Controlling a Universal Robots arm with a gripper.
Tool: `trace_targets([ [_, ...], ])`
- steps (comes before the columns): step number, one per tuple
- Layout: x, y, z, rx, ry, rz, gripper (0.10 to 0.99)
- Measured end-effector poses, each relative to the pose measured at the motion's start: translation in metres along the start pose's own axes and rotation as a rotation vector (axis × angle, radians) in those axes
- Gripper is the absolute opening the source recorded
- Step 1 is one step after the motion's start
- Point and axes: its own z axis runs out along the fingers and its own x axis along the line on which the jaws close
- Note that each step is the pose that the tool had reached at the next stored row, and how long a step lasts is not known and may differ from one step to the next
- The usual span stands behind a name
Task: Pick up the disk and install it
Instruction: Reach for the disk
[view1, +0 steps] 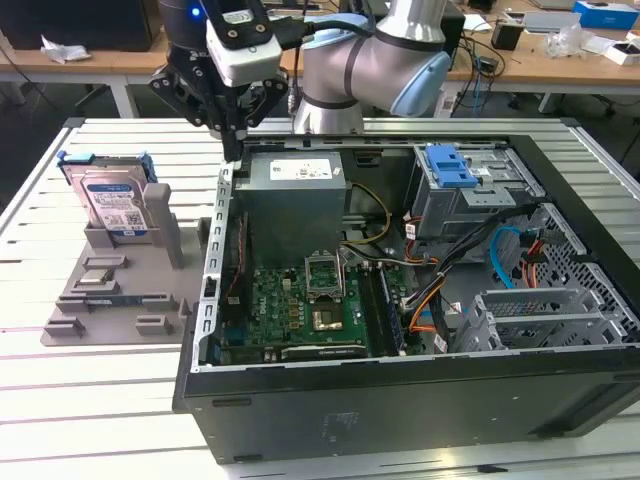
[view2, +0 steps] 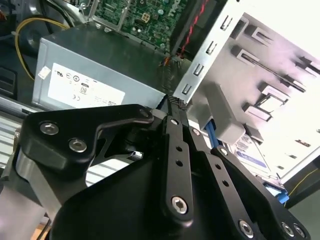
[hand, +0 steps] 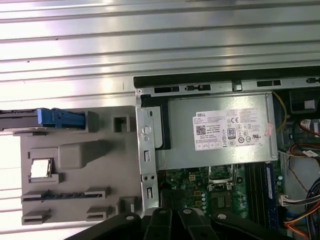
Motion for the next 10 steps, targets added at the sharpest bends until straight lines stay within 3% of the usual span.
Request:
trace_targets([
  [8,0.0189,-0.0014,-0.0005,0.0,0.0,0.0,0.106],
  [10,0.0287,-0.0021,-0.0008,0.0,0.0,0.0,0.106],
])
